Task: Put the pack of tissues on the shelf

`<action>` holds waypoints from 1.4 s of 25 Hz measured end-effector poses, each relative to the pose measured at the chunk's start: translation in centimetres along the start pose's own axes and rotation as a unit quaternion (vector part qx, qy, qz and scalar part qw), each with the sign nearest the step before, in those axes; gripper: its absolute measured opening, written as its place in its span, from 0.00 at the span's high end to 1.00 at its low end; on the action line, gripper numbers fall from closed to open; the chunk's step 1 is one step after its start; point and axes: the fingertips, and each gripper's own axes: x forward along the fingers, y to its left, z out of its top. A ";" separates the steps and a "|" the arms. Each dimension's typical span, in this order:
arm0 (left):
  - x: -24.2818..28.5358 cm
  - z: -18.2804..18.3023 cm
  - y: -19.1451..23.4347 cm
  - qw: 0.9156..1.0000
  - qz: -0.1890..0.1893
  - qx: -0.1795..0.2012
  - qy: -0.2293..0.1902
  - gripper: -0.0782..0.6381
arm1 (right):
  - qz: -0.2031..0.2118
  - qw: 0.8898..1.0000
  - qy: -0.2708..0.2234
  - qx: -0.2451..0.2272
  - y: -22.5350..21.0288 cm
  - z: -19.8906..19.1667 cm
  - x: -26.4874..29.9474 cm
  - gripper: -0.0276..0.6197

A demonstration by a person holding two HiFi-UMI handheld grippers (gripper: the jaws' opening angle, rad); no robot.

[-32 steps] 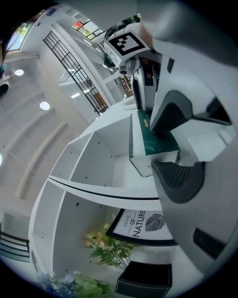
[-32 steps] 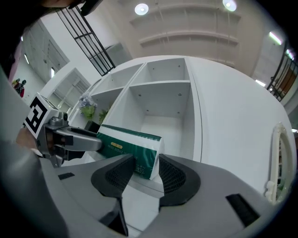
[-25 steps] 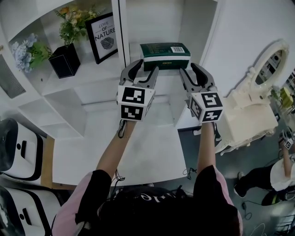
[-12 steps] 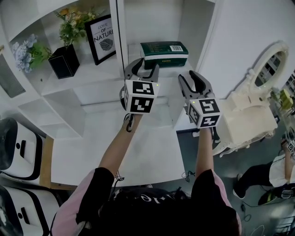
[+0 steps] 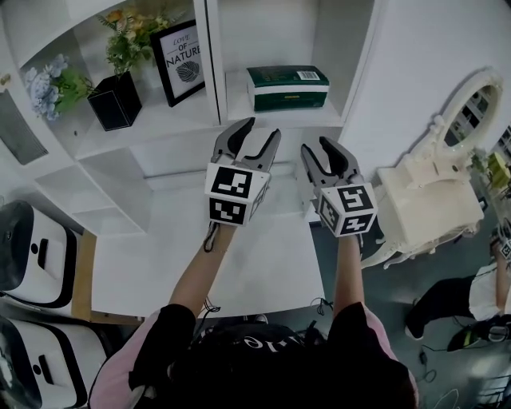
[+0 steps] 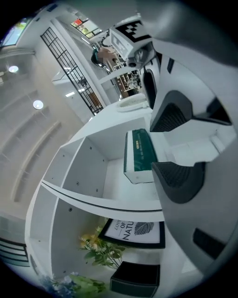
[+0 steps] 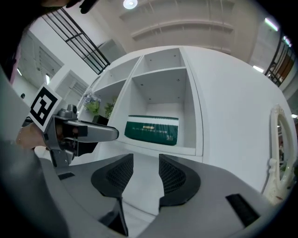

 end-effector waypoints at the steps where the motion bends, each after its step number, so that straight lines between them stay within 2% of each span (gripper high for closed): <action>1: -0.9 -0.4 -0.4 1.000 -0.010 -0.006 -0.002 0.61 | 0.003 1.000 0.004 0.007 0.7 -0.6 -0.2 0.65; 5: -5.0 -2.8 -1.4 0.999 -0.038 -0.025 -0.002 0.61 | 0.015 0.999 0.020 0.035 4.0 -3.0 -0.9 0.65; 8: -8.4 -5.0 -1.7 0.997 -0.056 -0.058 0.006 0.61 | 0.021 0.998 0.036 0.054 6.6 -4.8 -1.7 0.65; 13: -14.8 -8.6 -1.3 0.994 -0.064 -0.083 0.030 0.61 | 0.034 0.995 0.059 0.076 11.6 -6.9 -3.5 0.66; 25: -31.5 -14.3 1.7 0.988 -0.060 -0.122 0.074 0.61 | 0.054 0.985 0.110 0.121 25.7 -9.7 -7.8 0.67; 35: -44.0 -17.7 3.7 0.983 -0.045 -0.147 0.103 0.68 | 0.066 0.982 0.126 0.127 36.7 -9.6 -11.8 0.69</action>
